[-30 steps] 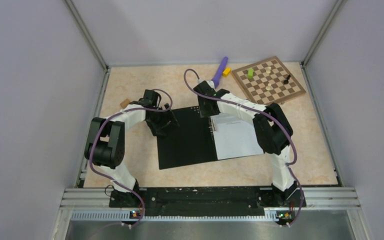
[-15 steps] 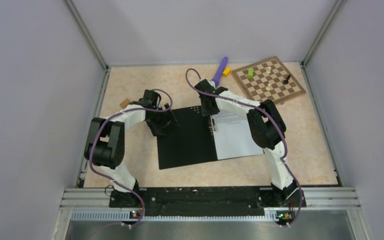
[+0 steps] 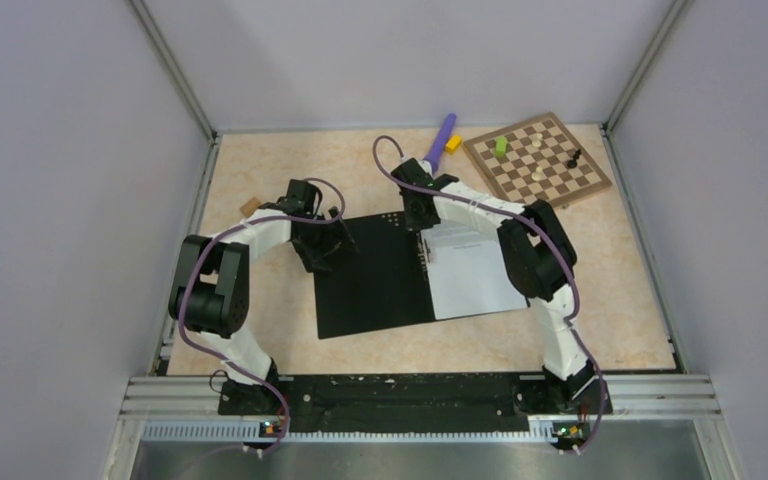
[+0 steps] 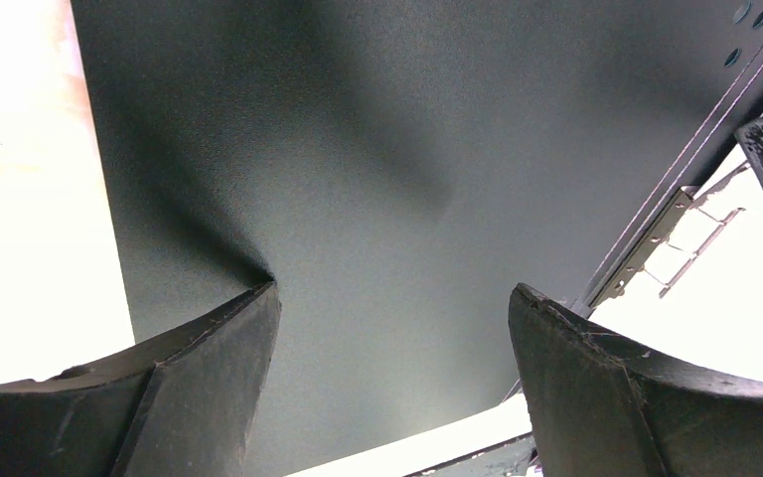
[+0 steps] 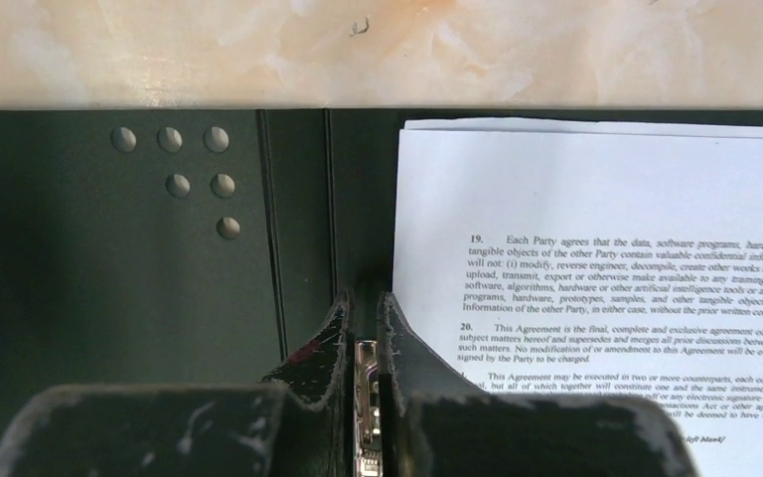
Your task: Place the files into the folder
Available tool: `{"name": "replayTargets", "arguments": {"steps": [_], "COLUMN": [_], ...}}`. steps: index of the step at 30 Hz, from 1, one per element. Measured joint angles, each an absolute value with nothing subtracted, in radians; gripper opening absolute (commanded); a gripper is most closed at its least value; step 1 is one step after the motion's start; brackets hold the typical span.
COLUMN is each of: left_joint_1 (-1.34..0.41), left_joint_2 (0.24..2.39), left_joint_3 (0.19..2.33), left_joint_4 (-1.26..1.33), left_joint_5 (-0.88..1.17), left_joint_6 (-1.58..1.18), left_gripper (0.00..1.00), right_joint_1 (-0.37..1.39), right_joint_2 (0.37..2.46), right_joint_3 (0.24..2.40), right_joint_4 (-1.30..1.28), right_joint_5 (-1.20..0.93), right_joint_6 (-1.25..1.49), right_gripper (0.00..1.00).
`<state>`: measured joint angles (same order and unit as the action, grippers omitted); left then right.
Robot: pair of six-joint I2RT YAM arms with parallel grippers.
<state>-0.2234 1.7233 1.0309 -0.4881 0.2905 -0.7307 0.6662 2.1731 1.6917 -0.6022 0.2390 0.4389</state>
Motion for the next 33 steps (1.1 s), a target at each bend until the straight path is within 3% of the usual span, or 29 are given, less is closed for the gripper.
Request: {"name": "replayTargets", "arguments": {"steps": [11, 33], "left_joint_1": [-0.223, -0.223], "left_joint_2": [1.724, 1.730], "left_joint_3": [1.032, 1.040], "left_joint_4": [-0.489, -0.497], "left_joint_5": [0.295, 0.294], "left_joint_6": [-0.730, -0.731], "left_gripper": [0.90, 0.90], "right_joint_1": [0.697, 0.773], "right_joint_2": [1.949, 1.798], "right_joint_3": [1.507, 1.327], "right_joint_4": [-0.558, -0.538], "right_joint_5": [0.250, 0.283], "right_joint_6": [0.438, 0.451], "right_gripper": [0.00, 0.00]}}
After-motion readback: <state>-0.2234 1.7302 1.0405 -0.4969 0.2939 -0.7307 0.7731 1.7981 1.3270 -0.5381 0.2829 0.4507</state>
